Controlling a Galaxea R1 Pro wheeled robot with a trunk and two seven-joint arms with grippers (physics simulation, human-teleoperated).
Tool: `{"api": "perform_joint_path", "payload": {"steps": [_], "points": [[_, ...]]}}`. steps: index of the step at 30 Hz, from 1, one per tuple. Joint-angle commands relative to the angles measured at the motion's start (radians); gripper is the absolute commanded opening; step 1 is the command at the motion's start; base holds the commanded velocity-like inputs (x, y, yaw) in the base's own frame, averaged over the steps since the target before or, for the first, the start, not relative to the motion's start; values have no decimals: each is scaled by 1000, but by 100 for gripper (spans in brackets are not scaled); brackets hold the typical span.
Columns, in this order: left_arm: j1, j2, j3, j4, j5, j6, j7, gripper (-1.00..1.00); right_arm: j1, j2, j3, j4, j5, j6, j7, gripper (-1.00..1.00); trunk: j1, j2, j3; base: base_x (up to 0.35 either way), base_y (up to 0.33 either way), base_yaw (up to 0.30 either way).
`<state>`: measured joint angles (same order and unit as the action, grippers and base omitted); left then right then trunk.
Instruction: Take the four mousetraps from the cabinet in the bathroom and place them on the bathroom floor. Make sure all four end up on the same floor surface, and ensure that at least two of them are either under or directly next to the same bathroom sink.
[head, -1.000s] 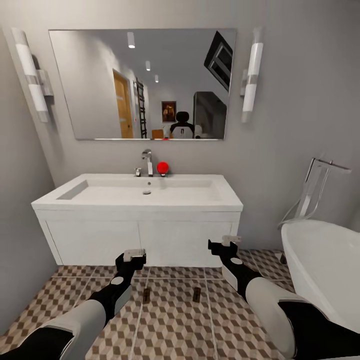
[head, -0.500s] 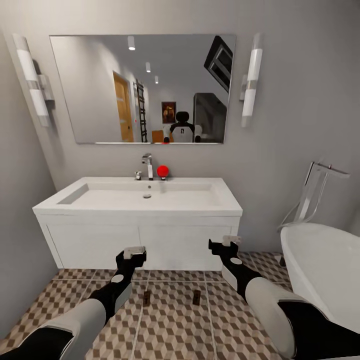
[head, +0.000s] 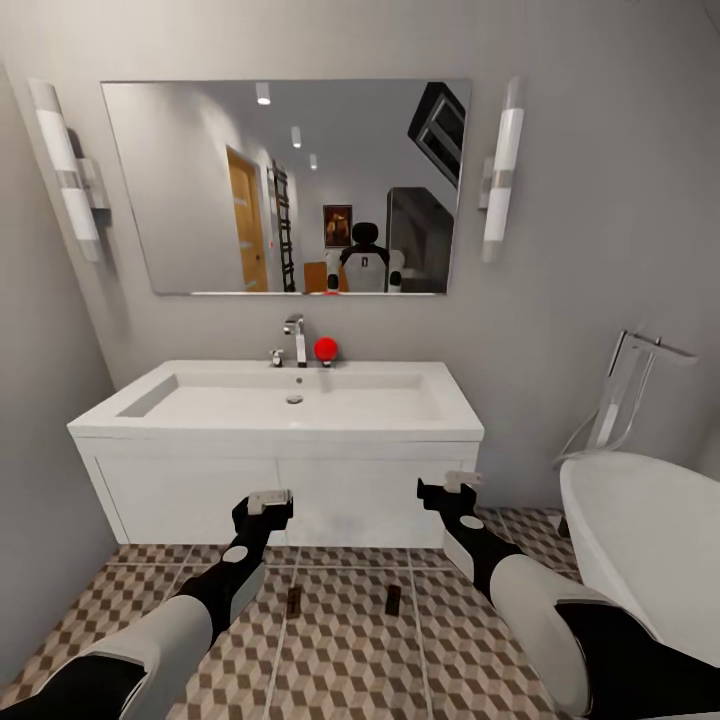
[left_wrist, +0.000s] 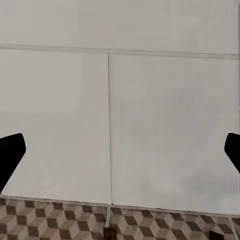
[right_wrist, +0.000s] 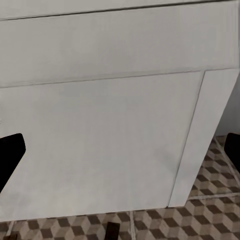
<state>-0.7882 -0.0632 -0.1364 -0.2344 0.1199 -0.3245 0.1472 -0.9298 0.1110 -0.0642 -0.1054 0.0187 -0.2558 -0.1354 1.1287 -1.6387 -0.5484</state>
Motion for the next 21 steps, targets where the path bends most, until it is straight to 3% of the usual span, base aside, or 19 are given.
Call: {"api": "perform_joint_path", "payload": {"steps": [1,21], "points": [[-1,0,-9,1,10,-4,5,100,-1,1,-6,1,2,-4,-2,100,0,0,-1,0,0,0],[-1,0,-13,1,4,-4,5,100,-1,1,-6,1,3,-3,-25,100,0,0,-1,0,0,0]]}}
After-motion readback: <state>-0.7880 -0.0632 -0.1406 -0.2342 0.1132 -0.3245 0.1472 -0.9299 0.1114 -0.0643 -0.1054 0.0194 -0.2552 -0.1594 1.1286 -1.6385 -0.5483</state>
